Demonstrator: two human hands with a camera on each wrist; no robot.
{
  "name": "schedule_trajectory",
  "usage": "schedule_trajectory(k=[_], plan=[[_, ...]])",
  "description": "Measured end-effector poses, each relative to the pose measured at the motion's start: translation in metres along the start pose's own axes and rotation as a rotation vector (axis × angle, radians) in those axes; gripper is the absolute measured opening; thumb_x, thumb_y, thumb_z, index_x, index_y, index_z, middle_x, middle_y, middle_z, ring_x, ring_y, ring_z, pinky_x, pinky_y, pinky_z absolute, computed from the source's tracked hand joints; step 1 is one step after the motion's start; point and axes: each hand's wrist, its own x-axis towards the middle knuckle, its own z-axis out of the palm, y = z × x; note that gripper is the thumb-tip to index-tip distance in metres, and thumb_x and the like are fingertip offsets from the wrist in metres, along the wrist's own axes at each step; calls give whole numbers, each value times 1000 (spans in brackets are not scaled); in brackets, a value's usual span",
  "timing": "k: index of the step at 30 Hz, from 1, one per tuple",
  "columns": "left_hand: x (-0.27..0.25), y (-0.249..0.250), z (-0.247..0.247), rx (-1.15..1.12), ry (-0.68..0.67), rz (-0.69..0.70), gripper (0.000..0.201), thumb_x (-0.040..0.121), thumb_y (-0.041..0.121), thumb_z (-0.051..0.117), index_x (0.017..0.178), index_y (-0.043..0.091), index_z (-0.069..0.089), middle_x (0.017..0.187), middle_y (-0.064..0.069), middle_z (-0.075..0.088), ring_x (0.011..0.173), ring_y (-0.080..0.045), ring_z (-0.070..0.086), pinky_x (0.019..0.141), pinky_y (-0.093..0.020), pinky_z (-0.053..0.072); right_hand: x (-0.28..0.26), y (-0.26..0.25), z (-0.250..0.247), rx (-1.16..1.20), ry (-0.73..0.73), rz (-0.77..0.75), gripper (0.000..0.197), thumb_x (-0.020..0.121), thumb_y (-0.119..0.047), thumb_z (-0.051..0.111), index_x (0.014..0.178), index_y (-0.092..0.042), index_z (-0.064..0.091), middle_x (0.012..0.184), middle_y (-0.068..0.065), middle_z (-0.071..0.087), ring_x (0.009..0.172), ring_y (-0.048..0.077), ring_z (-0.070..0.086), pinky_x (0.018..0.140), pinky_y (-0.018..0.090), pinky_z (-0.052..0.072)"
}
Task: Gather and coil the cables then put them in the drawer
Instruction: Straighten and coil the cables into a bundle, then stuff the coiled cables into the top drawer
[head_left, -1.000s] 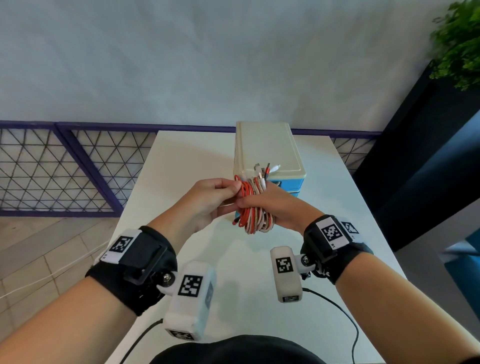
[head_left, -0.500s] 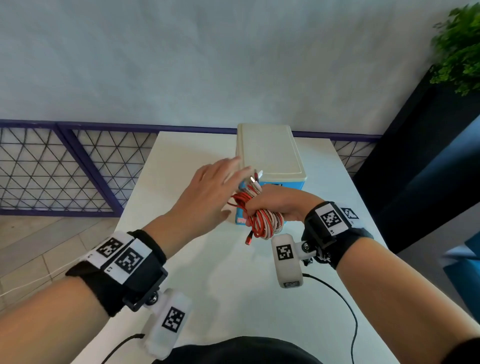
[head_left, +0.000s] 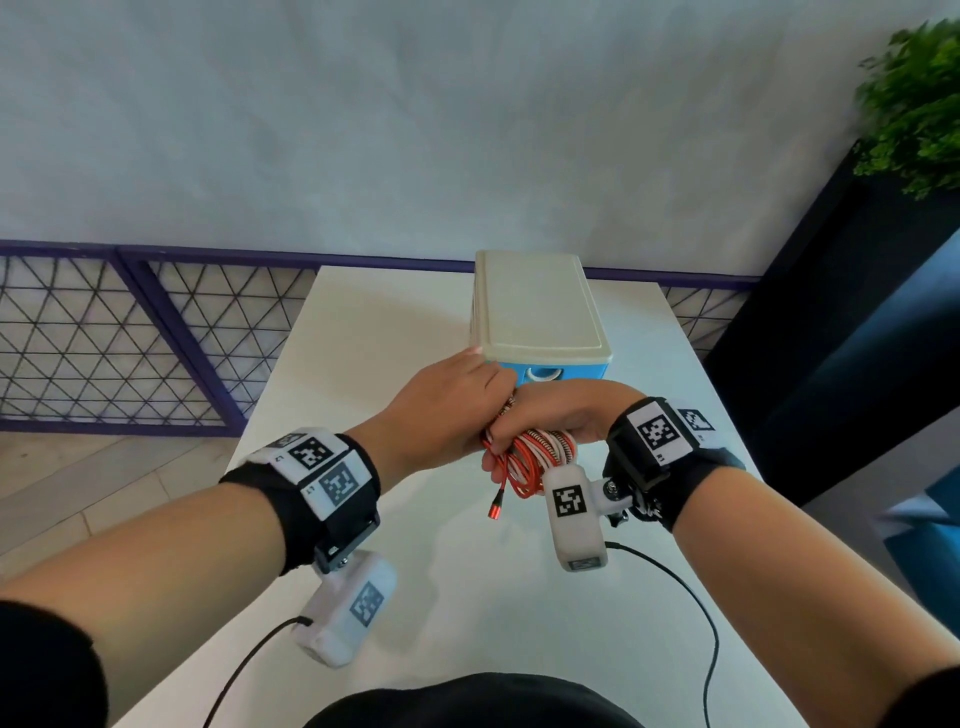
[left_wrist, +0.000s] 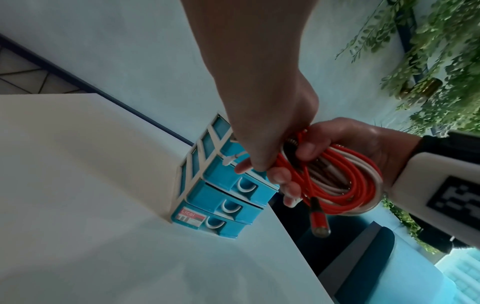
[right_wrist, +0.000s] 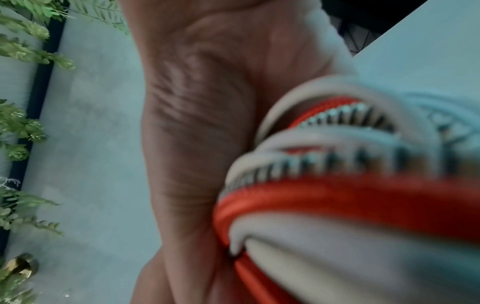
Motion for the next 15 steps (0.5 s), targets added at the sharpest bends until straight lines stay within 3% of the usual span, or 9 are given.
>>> schedule_trajectory(k=[3,5,7,9,11,15], plan=[[-1,4,2,-50,-51,-32,30,71,33,73,86,13,56,73,-3,65,62,-23,56,60,-25,38,-5,1,-1,-24,74,-23,22,87,-5,60,103,9,63,93,17,71,89,28,67,75,29,58],[-4,4,5,-71,-91,-72,32,72,37,71,89,14,56,74,-3,66,62,-24,57,55,-27,42,-8,-1,2,-158,226,-8,32,83,-16,70,109,-2,56,102,16,69,89,25,67,75,30,56],[-6,2,5,-63,-138,-121,32,73,38,70,90,15,56,76,-4,67,65,-25,58,52,-28,41,-11,-1,4,-382,343,53,44,79,-35,73,113,-16,51,103,6,67,88,18,66,71,25,53],[-6,1,3,-40,-207,-178,34,77,41,66,98,15,55,85,-4,67,75,-25,58,55,-30,41,-9,2,9,-516,429,76,46,77,-46,71,112,-21,54,103,0,66,89,15,64,74,24,52],[-5,-2,3,-6,-252,-221,37,80,41,63,105,16,53,93,-3,65,82,-24,56,58,-31,43,-5,6,19,-603,556,68,52,75,-54,68,113,-22,55,106,-2,66,93,17,64,81,30,54],[-3,-4,2,31,-307,-320,32,78,35,62,102,19,50,88,0,63,75,-21,45,54,-29,36,3,9,48,-946,859,71,82,67,-78,55,122,-17,47,116,0,56,110,25,52,92,41,43]])
